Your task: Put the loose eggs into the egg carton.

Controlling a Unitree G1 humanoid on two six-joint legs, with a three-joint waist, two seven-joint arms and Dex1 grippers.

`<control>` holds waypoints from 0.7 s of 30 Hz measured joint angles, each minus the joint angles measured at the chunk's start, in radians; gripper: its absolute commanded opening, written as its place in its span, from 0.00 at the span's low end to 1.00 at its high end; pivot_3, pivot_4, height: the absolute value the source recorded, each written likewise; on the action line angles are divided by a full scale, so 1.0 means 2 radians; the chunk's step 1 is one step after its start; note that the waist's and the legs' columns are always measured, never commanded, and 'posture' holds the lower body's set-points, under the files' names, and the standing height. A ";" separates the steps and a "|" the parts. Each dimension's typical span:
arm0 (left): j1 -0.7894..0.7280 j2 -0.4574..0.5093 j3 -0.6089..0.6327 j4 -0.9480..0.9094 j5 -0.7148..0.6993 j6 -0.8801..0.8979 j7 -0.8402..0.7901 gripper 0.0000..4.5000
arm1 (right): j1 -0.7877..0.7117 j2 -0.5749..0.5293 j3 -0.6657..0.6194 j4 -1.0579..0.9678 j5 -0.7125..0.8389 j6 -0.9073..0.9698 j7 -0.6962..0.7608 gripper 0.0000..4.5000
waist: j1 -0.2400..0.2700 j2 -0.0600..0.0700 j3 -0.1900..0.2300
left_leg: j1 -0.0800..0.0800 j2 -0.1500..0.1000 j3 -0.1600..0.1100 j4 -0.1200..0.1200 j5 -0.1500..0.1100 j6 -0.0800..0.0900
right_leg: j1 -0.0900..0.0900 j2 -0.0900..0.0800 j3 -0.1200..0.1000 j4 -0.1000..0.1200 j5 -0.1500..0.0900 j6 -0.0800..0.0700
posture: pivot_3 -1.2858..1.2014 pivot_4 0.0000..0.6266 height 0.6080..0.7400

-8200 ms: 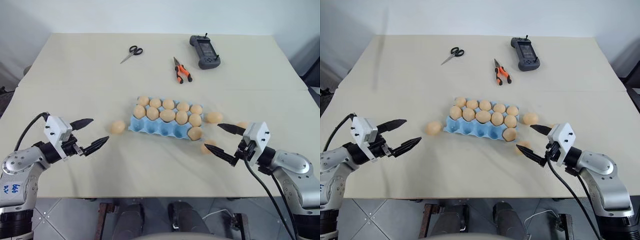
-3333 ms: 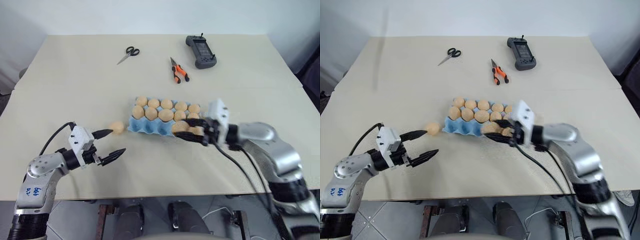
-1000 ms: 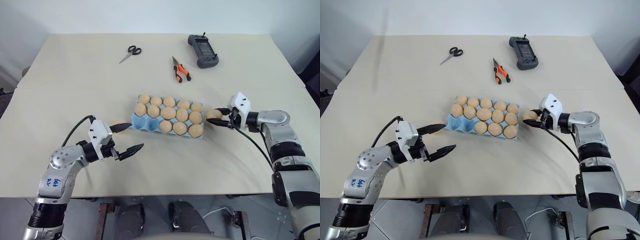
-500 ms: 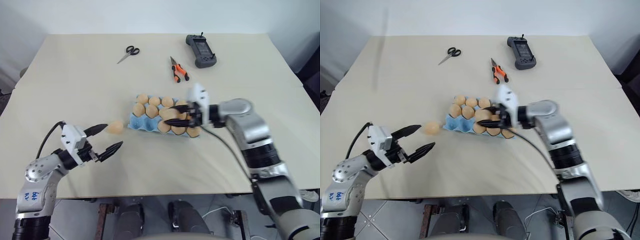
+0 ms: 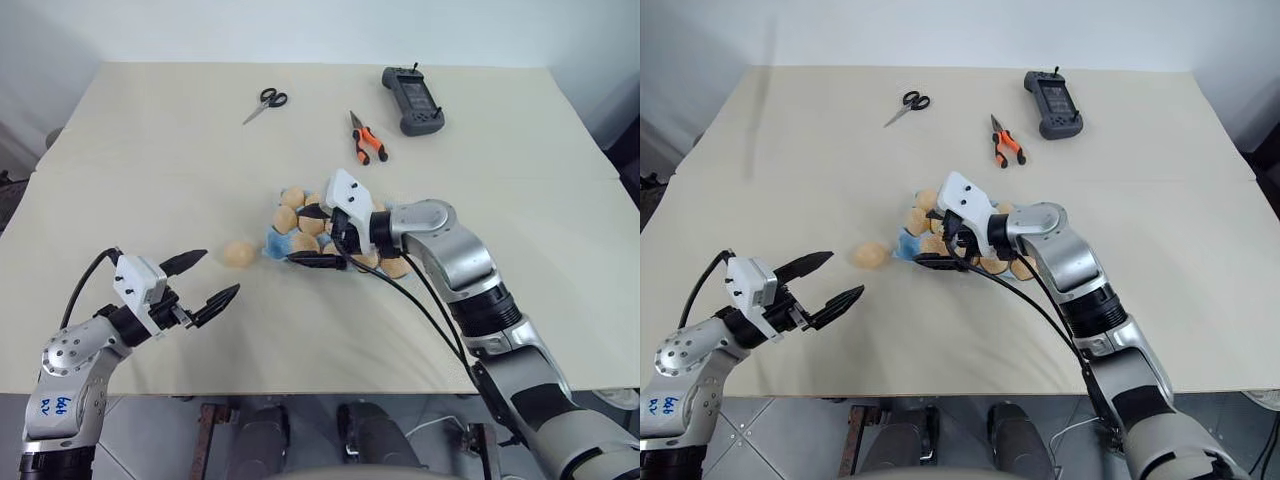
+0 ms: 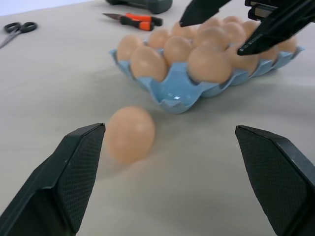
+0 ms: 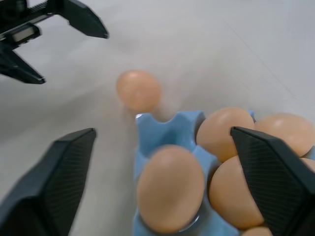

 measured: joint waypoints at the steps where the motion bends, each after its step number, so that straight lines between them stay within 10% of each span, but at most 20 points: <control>1: 0.002 0.000 0.000 -0.003 0.000 0.002 0.002 1.00 | 0.011 -0.013 -0.008 -0.016 0.008 -0.001 0.007 0.99 | 0.000 0.000 0.000 | 0.000 0.000 0.000 0.000 0.000 0.000 | 0.000 0.000 0.000 0.000 0.000 0.000 | 0.52 0.24 1.00; 21: 0.084 0.027 0.080 0.044 0.001 -0.002 -0.014 1.00 | 0.334 -0.160 -0.258 -0.093 0.119 -0.202 0.075 0.99 | -0.001 0.000 0.000 | 0.002 0.001 0.000 0.000 0.000 0.001 | 0.005 0.000 0.000 -0.004 0.000 0.000 | 0.52 0.24 1.00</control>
